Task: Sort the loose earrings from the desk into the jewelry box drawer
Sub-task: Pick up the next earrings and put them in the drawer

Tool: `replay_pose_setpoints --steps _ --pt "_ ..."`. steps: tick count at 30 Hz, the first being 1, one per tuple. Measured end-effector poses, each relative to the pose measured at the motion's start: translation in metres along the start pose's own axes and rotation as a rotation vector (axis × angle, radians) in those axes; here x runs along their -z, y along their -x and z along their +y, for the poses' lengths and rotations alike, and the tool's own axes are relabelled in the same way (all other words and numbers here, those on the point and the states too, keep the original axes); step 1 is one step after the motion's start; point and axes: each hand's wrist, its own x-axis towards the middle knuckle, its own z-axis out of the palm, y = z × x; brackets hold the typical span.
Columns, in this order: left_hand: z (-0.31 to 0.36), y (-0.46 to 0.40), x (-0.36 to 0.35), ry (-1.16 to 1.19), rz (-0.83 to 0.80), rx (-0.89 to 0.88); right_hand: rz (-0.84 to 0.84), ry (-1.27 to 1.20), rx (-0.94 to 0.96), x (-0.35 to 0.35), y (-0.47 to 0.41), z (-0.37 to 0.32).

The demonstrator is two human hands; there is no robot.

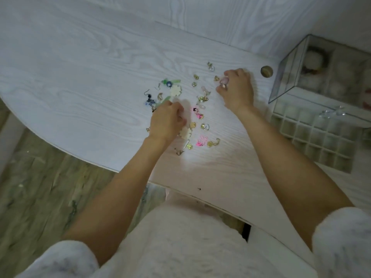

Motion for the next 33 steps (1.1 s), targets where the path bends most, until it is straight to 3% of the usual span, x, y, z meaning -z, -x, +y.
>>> replay_pose_setpoints --steps 9,16,20,25,30,33 --pt "-0.011 -0.002 0.007 0.035 0.083 -0.009 0.097 0.159 0.250 -0.006 0.058 -0.006" --pt "-0.003 0.030 -0.002 0.109 0.356 -0.325 0.156 0.194 0.136 -0.008 0.140 0.020" --pt "0.017 0.073 -0.029 0.227 0.238 -0.435 0.169 0.141 0.056 -0.009 0.177 0.033" --pt "0.034 0.109 -0.065 0.296 0.069 -0.401 0.088 -0.060 -0.041 -0.009 0.206 0.033" --pt "0.019 0.117 -0.070 0.202 0.119 -0.351 0.048 -0.118 -0.018 -0.008 0.217 0.032" --pt "0.013 0.118 -0.067 0.184 0.070 -0.310 0.010 -0.114 -0.014 -0.004 0.217 0.027"
